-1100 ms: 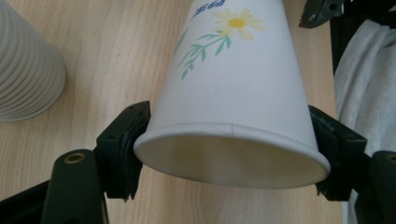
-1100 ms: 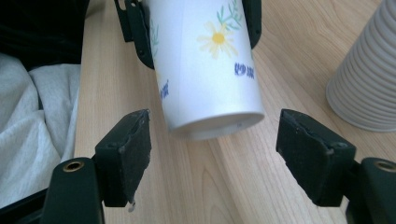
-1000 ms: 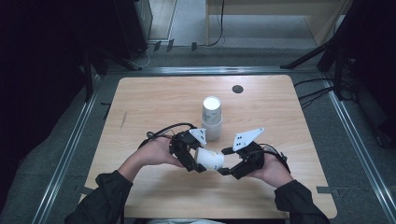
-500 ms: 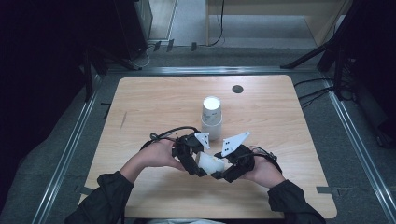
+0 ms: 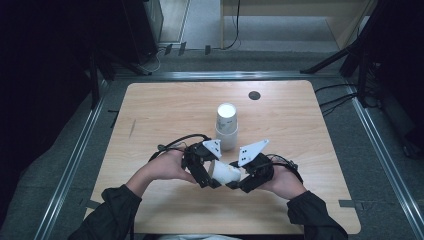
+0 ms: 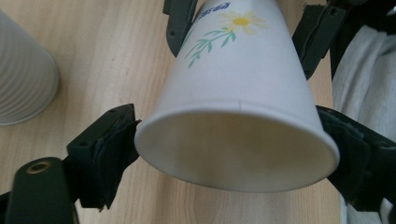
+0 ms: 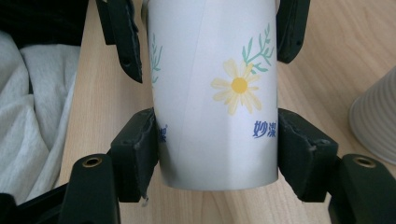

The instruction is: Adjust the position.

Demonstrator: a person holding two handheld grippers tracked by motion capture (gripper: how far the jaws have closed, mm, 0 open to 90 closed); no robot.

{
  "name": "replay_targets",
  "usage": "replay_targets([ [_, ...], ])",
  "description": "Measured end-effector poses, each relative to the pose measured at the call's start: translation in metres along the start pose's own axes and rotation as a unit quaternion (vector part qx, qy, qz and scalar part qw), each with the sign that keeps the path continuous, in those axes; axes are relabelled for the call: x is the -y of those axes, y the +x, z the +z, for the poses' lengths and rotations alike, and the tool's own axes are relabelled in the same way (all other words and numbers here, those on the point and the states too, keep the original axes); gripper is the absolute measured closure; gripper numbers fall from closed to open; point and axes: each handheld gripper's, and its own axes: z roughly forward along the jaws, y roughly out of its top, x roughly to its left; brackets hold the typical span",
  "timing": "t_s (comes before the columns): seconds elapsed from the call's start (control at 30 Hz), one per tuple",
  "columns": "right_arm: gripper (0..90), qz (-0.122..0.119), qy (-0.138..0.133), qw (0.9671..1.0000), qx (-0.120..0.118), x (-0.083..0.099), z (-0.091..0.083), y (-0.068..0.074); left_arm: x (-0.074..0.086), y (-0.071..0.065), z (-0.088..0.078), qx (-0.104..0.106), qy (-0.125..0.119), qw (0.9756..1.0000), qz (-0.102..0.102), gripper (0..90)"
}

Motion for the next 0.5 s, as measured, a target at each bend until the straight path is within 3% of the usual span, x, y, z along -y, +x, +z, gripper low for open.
replay_targets([
  [0.23,34.8,0.002,-0.025,0.9997,-0.002,-0.003,-0.008,-0.006,0.009,0.001,-0.016,-0.016,-0.05,0.9985,-0.016,10.3],
  [0.5,34.7,0.005,-0.054,0.9985,-0.011,-0.01,-0.017,-0.014,0.024,-0.002,-0.031,-0.026,-0.093,0.9945,-0.04,10.4],
])
